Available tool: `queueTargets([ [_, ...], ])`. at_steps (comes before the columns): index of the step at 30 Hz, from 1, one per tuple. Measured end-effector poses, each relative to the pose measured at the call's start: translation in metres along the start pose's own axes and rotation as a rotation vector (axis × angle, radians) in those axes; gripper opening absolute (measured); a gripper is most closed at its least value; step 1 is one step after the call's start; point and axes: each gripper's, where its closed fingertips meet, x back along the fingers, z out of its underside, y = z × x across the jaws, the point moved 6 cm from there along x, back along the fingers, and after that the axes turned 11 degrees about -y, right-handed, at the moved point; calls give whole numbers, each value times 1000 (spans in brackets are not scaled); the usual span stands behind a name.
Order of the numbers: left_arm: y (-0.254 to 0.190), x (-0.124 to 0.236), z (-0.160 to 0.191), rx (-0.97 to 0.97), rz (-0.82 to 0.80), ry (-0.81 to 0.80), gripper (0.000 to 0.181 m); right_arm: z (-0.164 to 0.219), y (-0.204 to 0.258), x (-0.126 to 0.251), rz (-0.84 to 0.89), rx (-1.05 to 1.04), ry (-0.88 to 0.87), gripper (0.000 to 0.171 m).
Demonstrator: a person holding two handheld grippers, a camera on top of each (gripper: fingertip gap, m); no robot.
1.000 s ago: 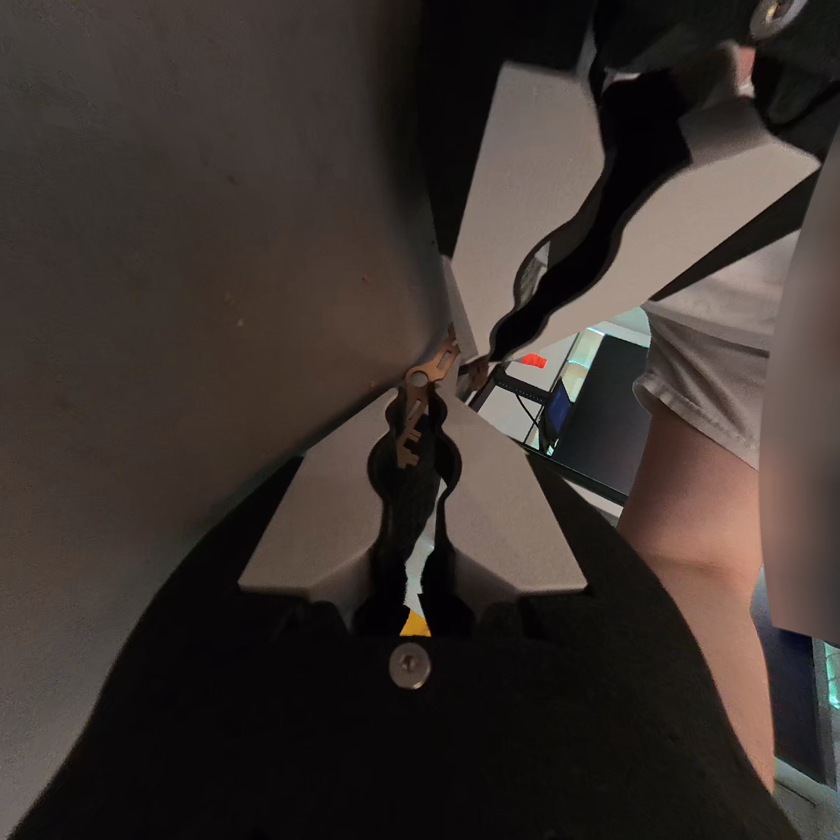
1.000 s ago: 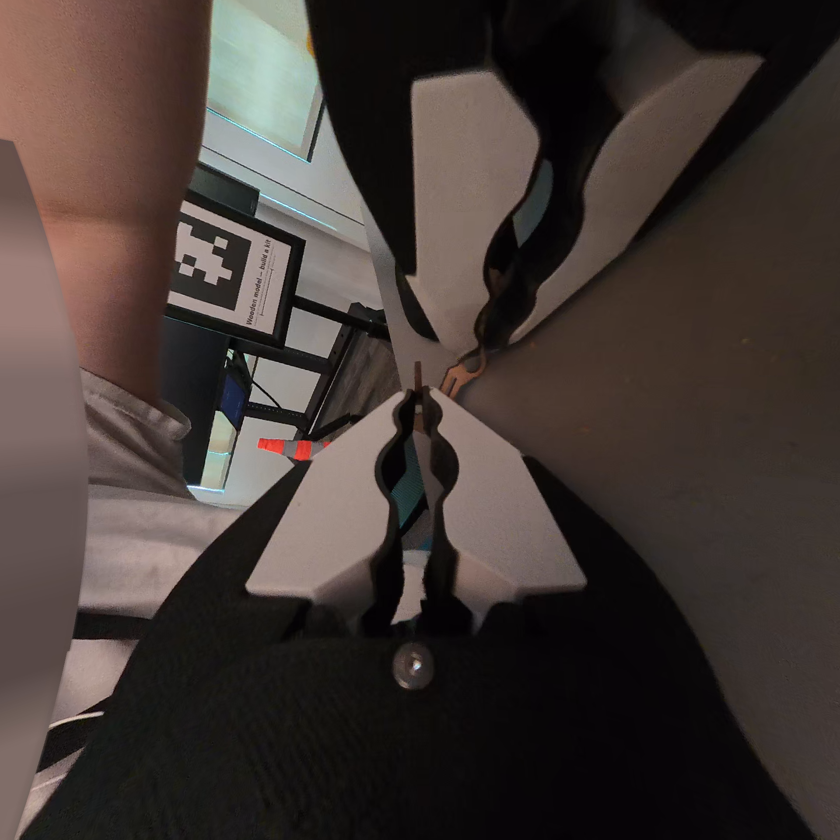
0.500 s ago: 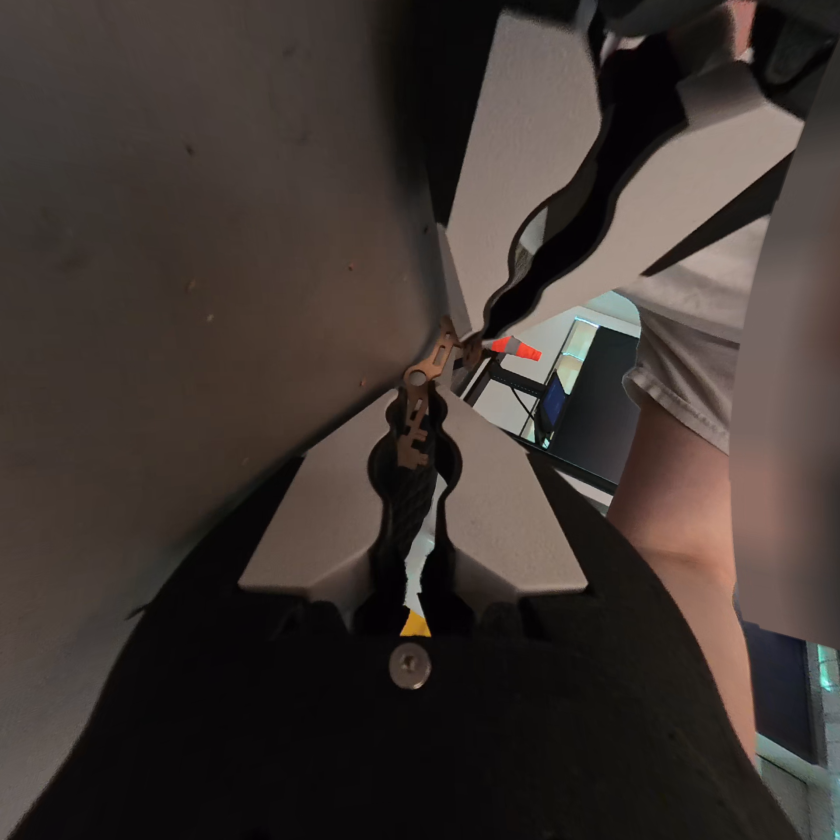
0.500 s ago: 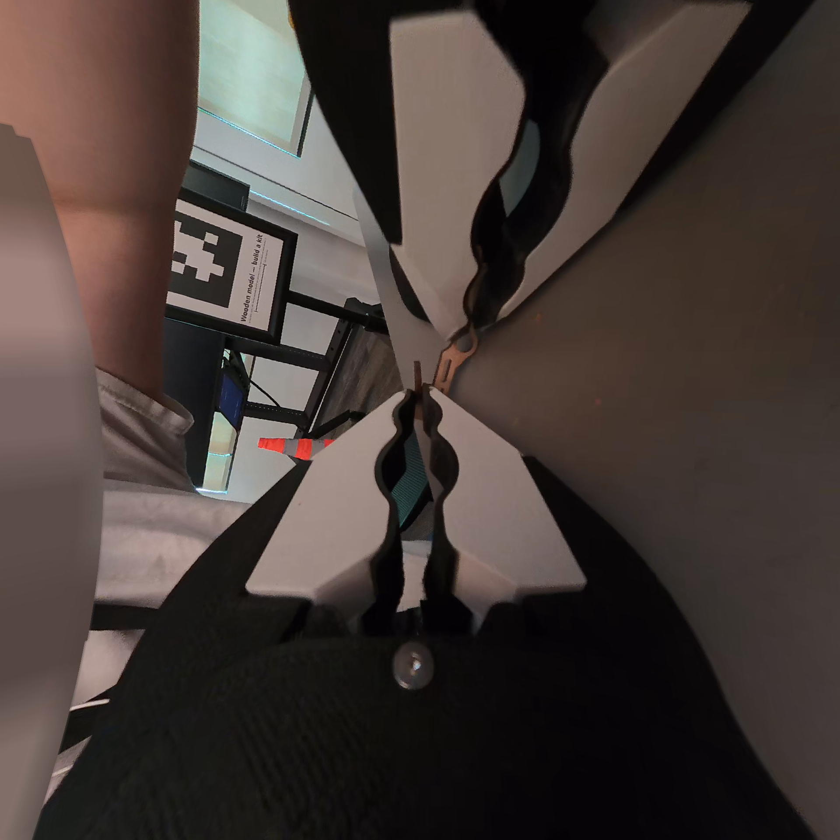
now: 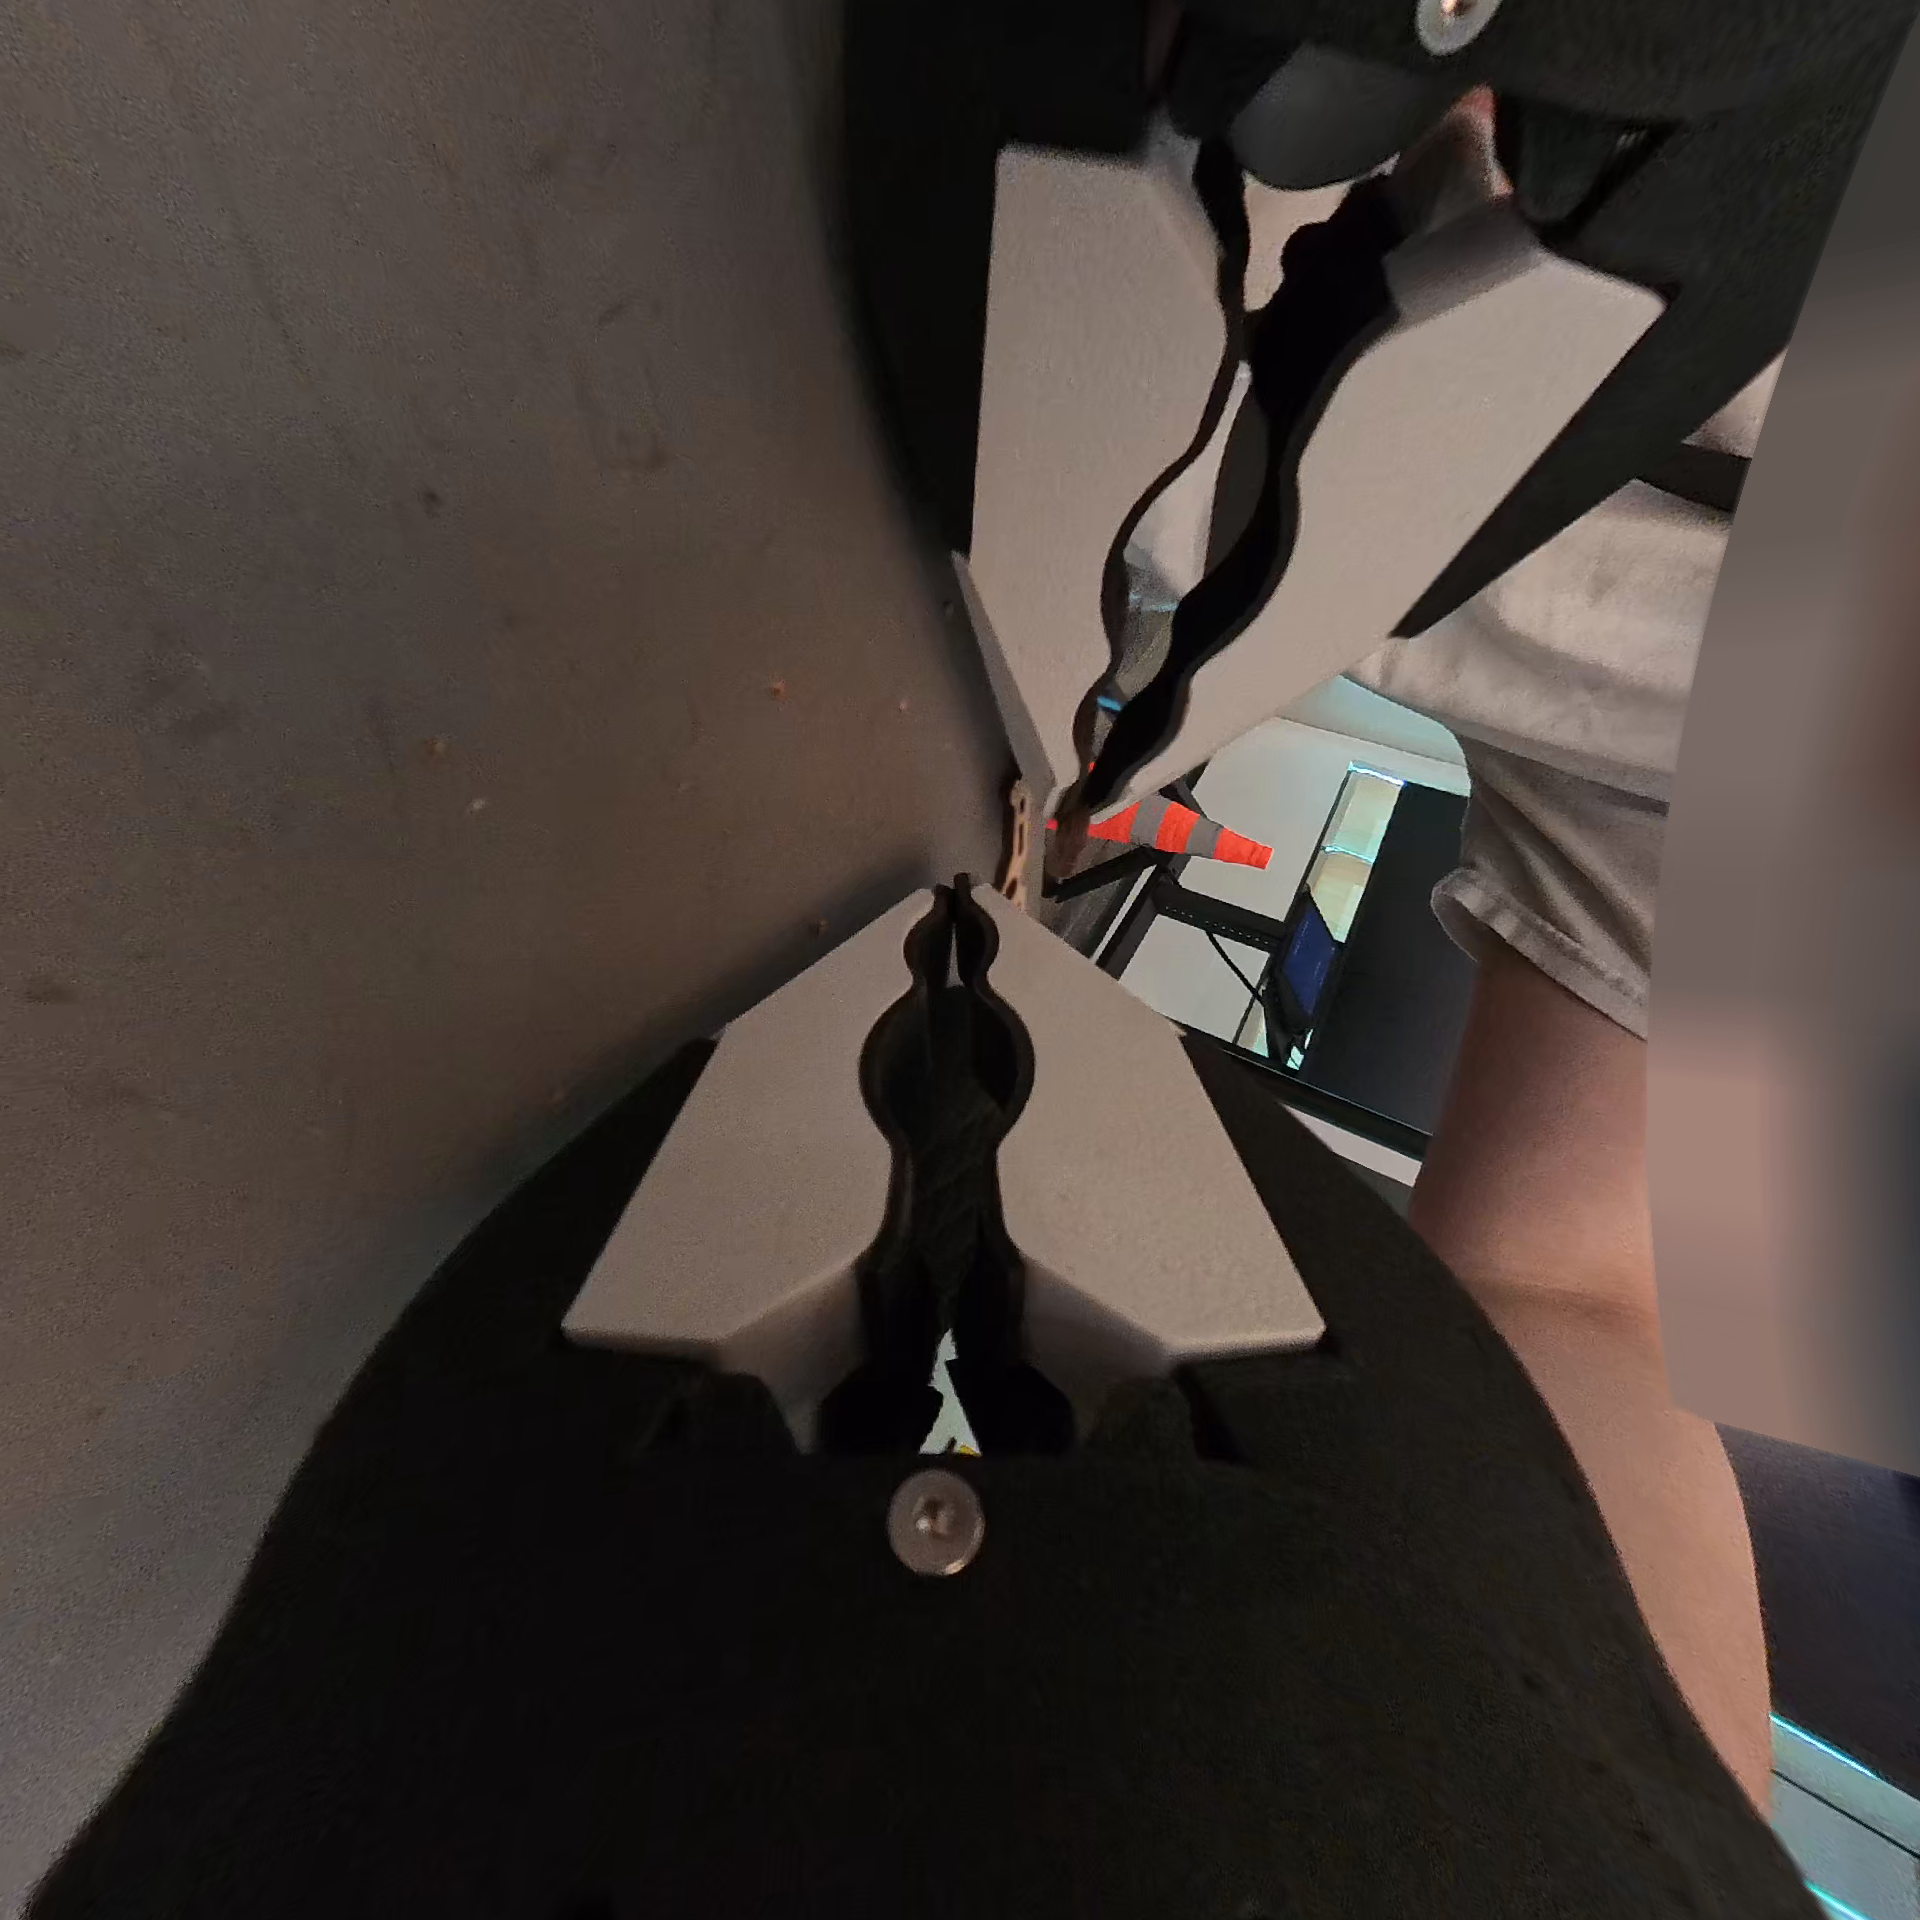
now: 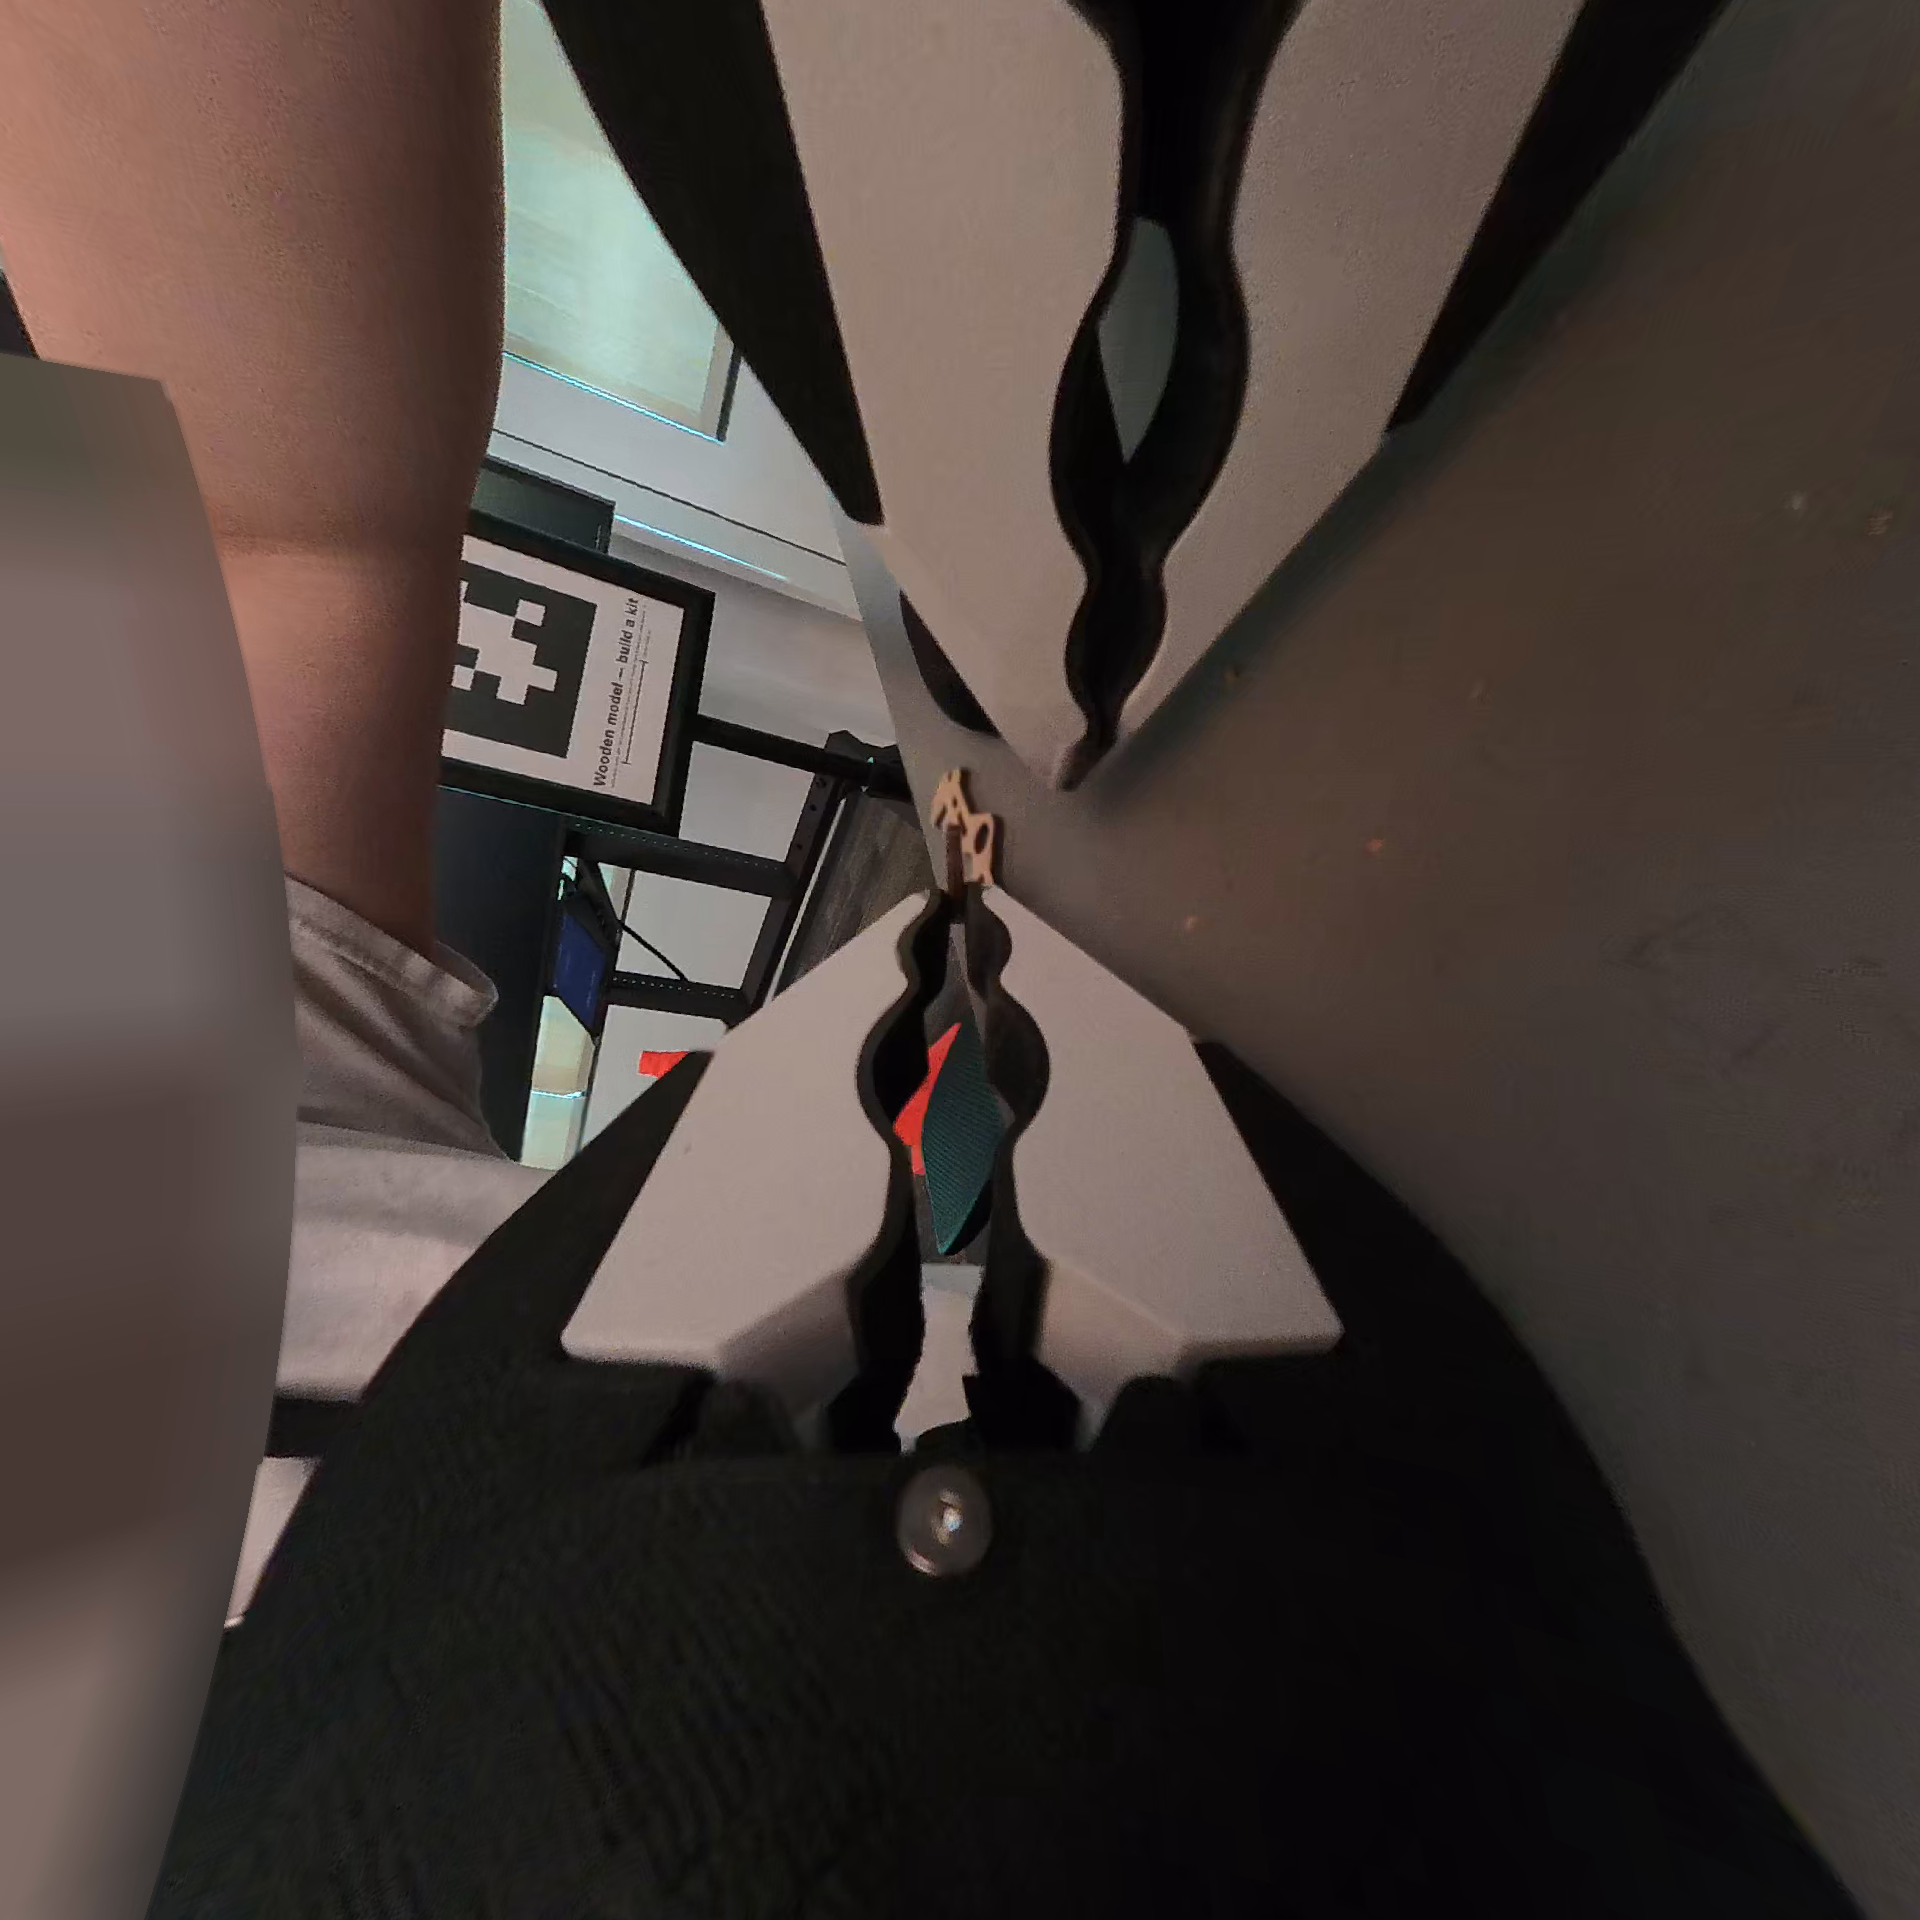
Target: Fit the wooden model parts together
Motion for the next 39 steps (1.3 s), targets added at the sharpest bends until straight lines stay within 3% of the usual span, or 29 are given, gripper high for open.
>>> queueTargets([
  [6,-1,5,-4,-16,-2,-57,0,1,4,-2,-21,54,37,1],
  [9,-16,19,-3,-71,-36,-176,0,4,12,-2,-56,132,67,0],
  [12,-38,30,13,-221,-219,-377,0,2,15,7,-39,241,62,1],
  [16,-82,27,49,-422,-562,-772,0,-5,19,25,-50,344,27,1],
  [18,-91,10,72,-398,-776,-902,25,-11,17,34,-42,355,4,1],
  [21,-92,-35,87,-358,-919,-1039,24,-18,16,43,-47,342,-26,1],
  [26,-68,-86,88,-317,-1083,-1065,18,-21,24,47,-37,377,-38,1],
  [29,-62,-89,84,-304,-1052,-1129,17,-15,30,46,-33,393,-24,1],
  [33,-57,-85,82,-293,-1078,-1080,11,-8,33,45,-35,395,-4,1],
  [39,-59,-84,79,-287,-1160,-1029,28,-4,28,47,-48,371,-6,1],
])
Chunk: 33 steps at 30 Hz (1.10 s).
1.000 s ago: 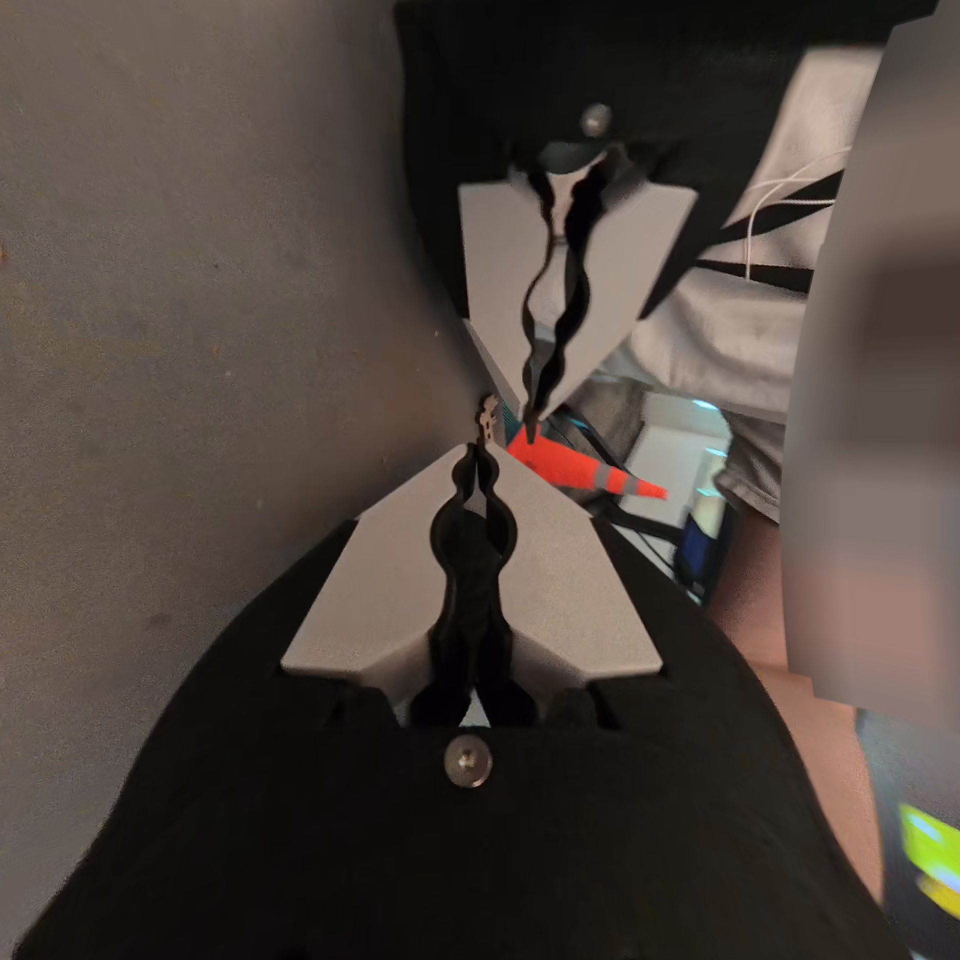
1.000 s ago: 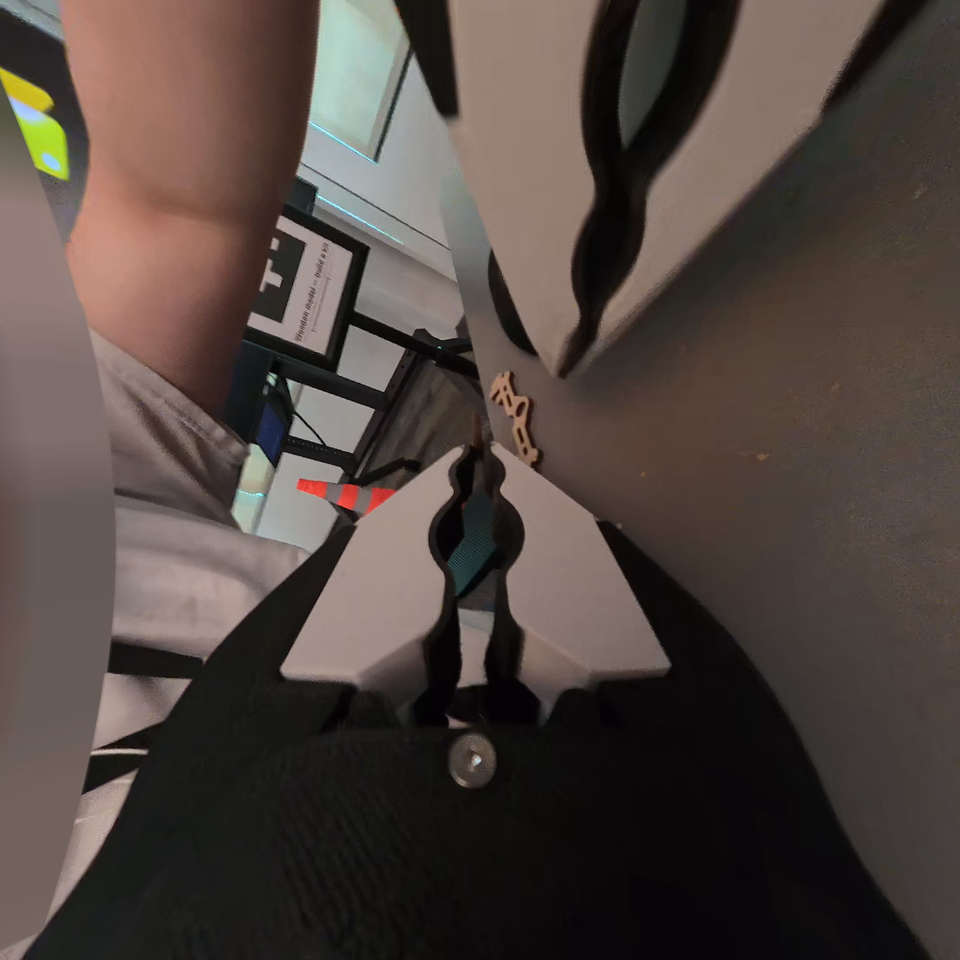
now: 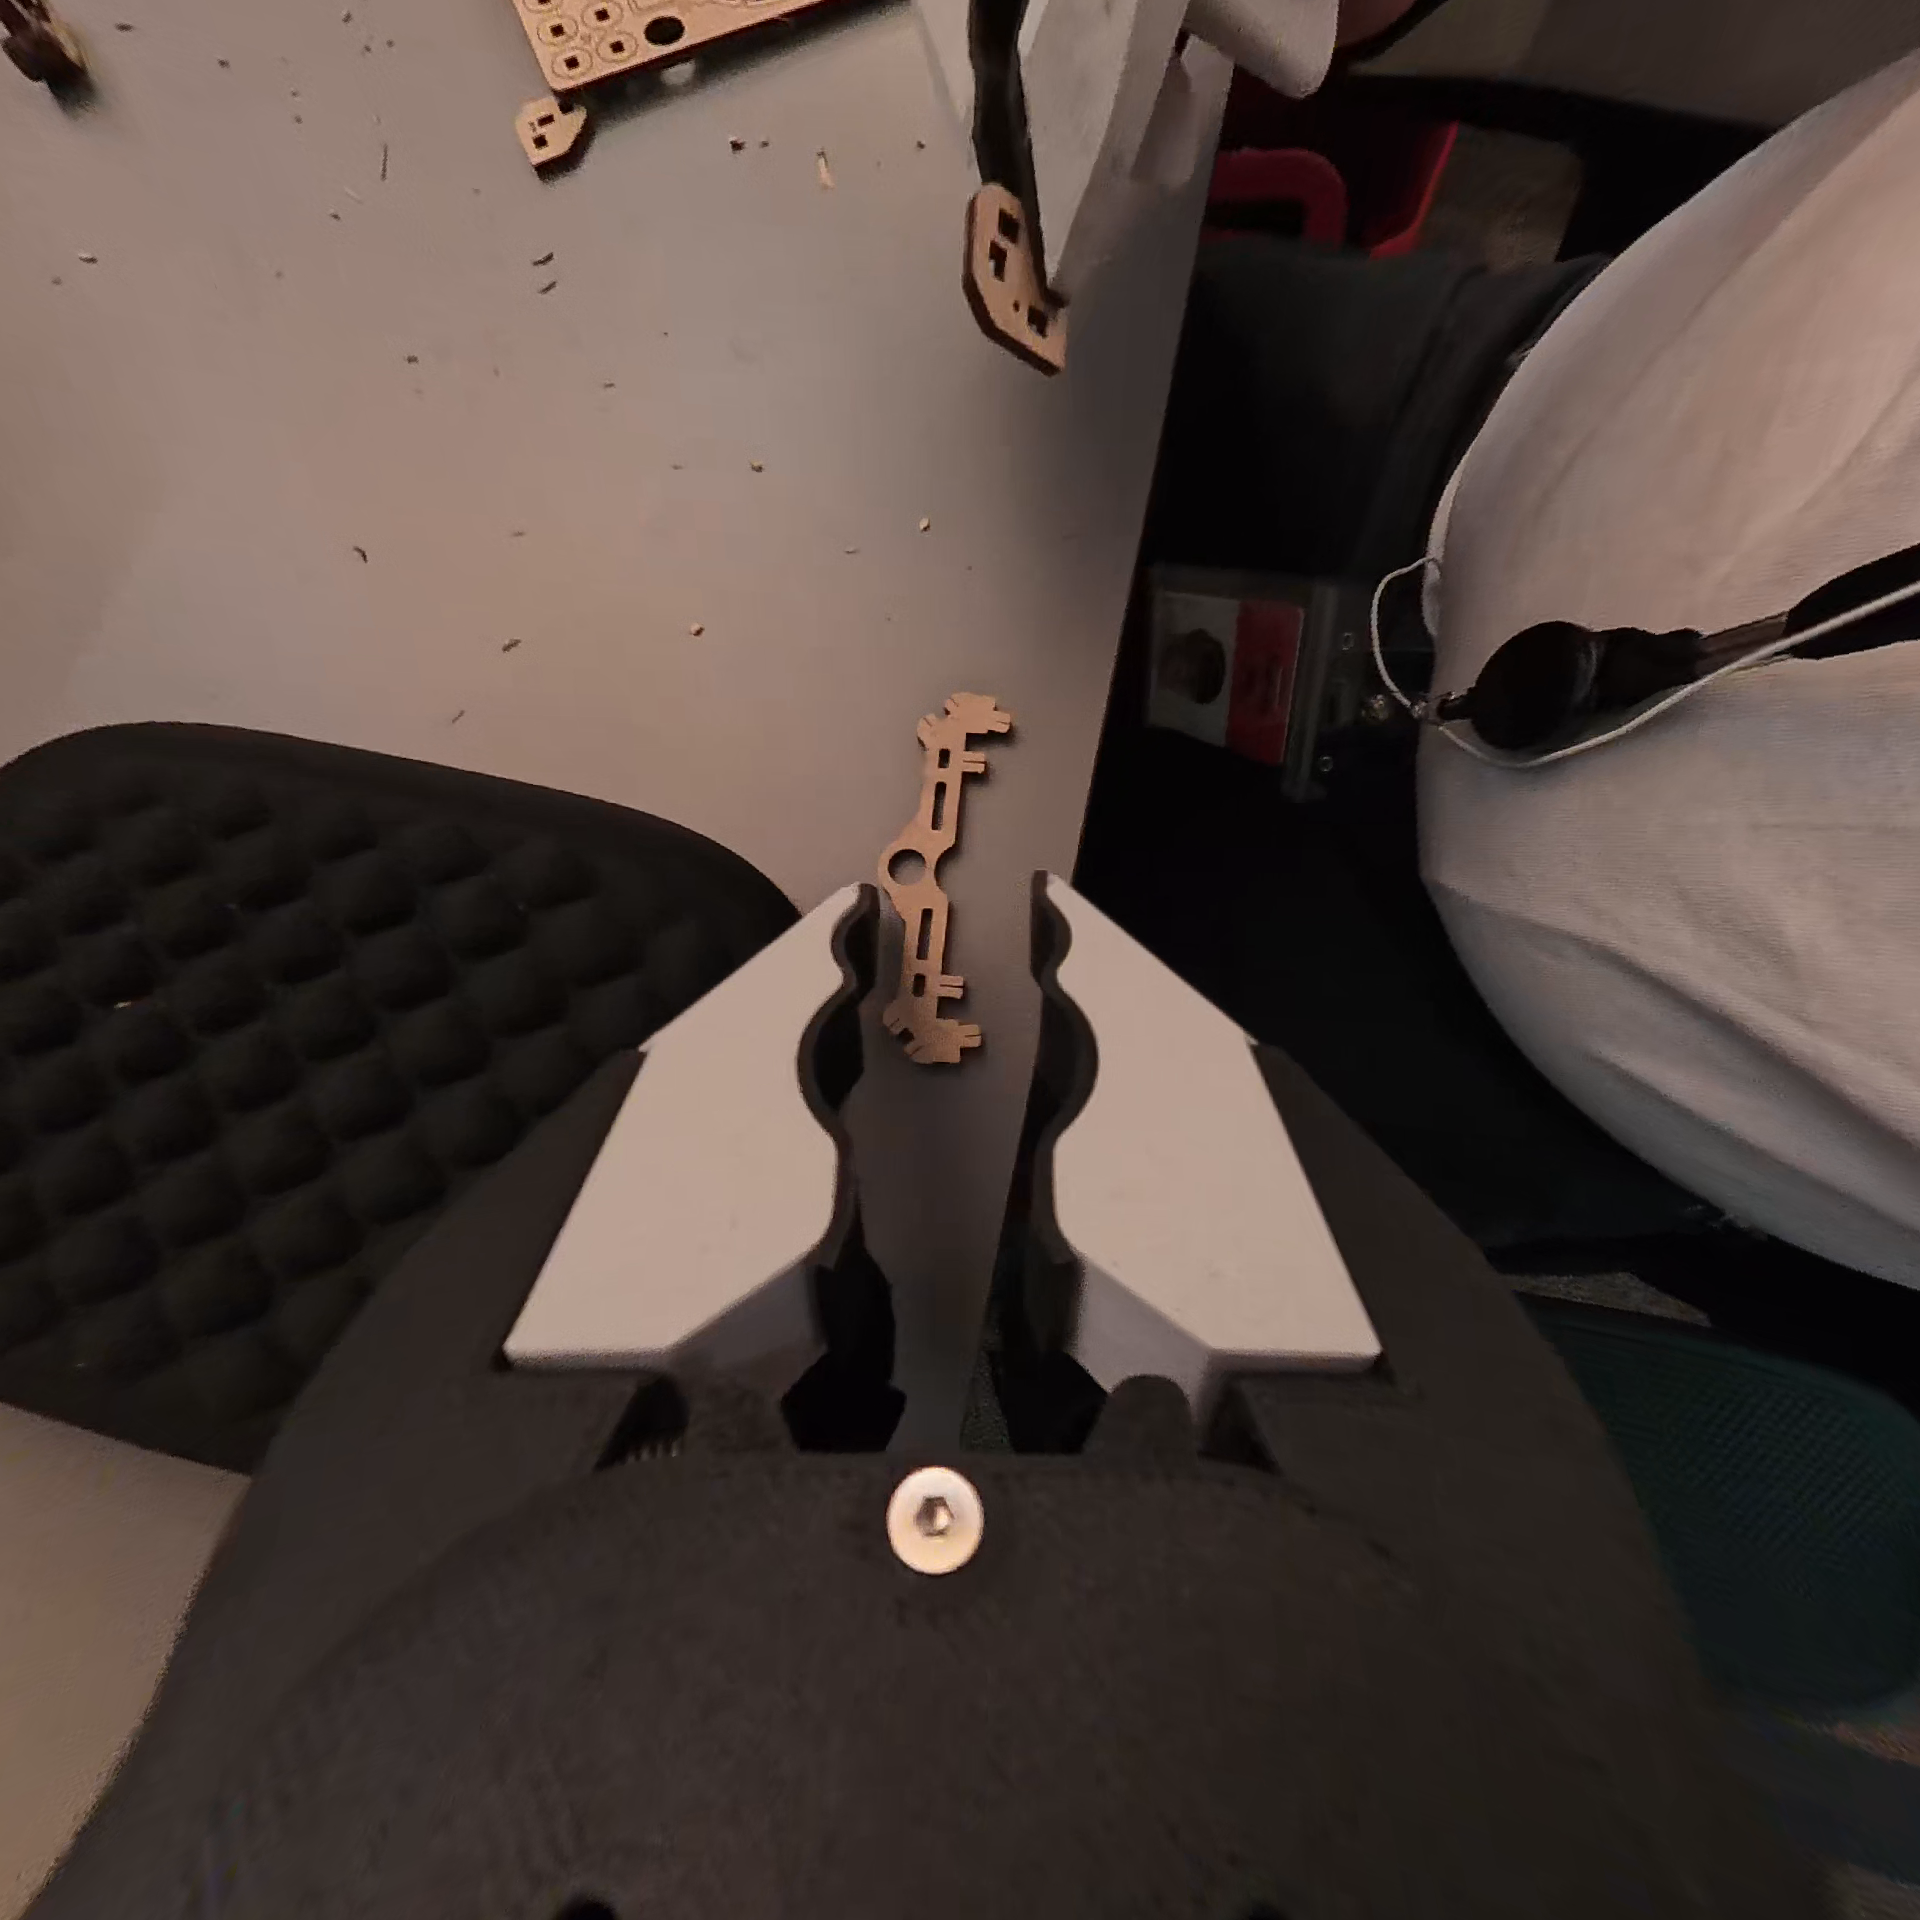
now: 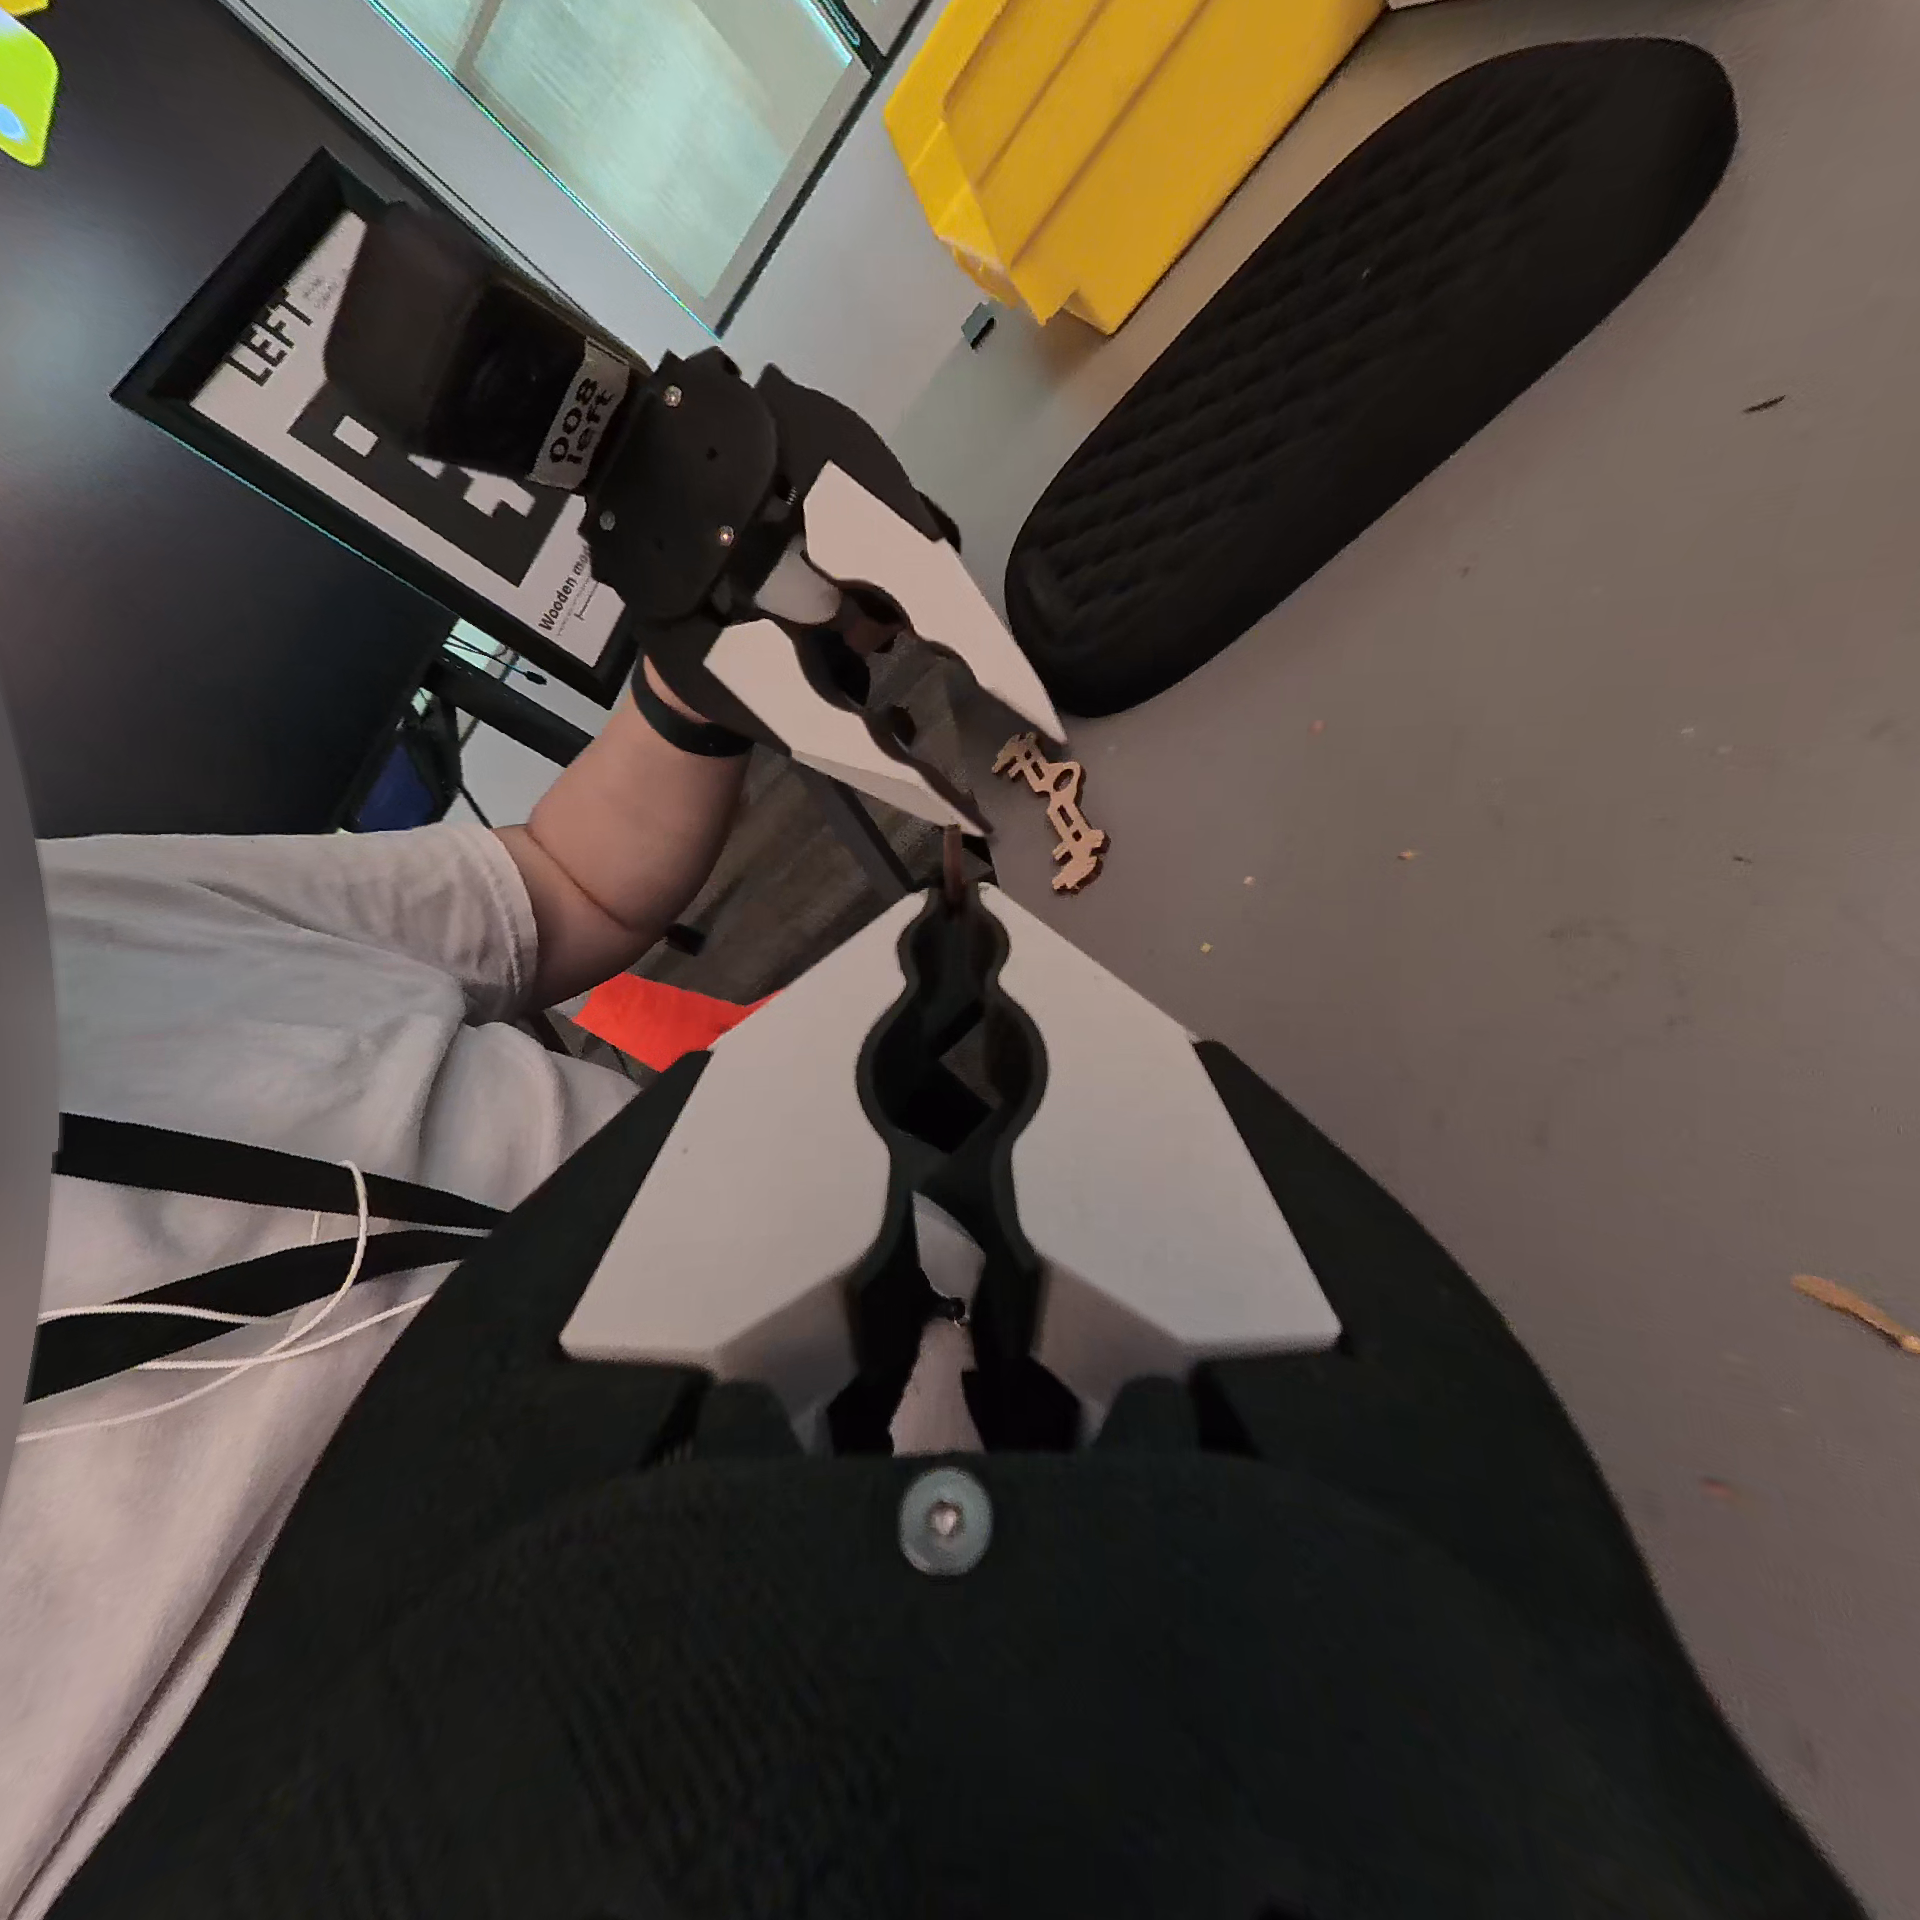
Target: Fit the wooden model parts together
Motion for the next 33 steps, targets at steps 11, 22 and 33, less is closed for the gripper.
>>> queueTargets([
  [11,5,-1,3,36,-34,63,8,4,-4,3,-21,-28,1,1],
  [22,47,-30,-44,233,715,662,7,-6,-7,-4,-55,-37,210,0],
  [33,68,-78,-42,293,1141,1063,7,0,-22,-28,-100,-307,67,1],
])
